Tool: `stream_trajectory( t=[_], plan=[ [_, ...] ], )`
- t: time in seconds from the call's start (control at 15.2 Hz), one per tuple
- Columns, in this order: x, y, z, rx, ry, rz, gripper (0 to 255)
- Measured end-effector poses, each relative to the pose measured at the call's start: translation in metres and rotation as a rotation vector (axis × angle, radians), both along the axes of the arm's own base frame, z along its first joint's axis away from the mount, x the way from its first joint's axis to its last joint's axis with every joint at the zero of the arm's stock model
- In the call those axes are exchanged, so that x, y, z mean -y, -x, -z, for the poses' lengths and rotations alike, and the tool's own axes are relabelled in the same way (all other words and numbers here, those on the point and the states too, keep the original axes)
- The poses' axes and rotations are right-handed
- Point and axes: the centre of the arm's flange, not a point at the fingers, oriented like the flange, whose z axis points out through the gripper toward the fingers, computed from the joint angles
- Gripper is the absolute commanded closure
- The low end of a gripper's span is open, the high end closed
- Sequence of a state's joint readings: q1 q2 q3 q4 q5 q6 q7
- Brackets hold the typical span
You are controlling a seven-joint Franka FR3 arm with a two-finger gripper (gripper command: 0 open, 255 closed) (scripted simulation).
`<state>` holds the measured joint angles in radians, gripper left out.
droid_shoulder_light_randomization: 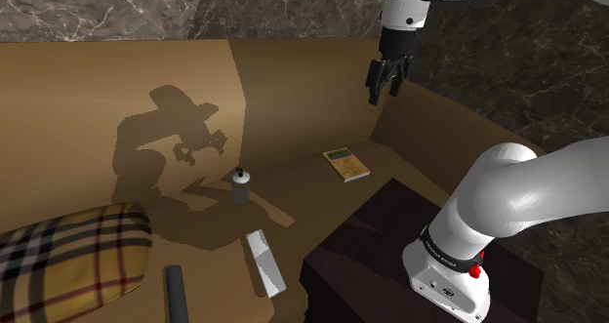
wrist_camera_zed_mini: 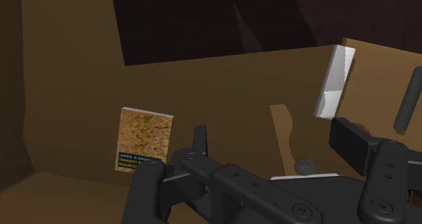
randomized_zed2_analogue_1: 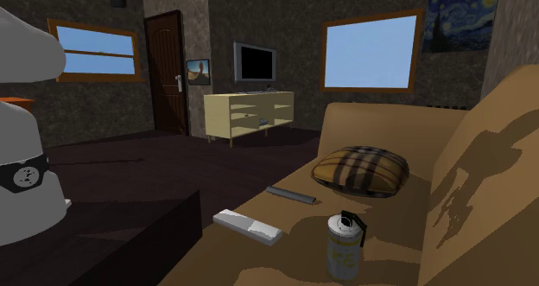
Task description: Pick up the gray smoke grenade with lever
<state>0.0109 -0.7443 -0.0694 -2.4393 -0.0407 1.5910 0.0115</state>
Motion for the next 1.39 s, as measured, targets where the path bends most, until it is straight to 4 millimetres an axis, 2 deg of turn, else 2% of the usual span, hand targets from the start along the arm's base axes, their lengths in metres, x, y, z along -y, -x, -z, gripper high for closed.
stream_trajectory(
  t=[0.13,0.2,0.46,0.86,1.25,1.39],
  plan=[
    [-0.003,-0.004,0.003,0.001,-0.001,0.000,0],
    [-0.007,-0.009,0.011,0.002,-0.002,0.000,0],
    [-0.027,-0.034,0.045,0.013,-0.007,-0.002,0],
    [-0.059,-0.077,0.105,0.030,-0.016,-0.003,0],
    [-0.089,-0.128,0.154,0.049,-0.025,-0.004,0],
    [-0.100,-0.139,0.170,0.056,-0.028,-0.005,0]
  ],
)
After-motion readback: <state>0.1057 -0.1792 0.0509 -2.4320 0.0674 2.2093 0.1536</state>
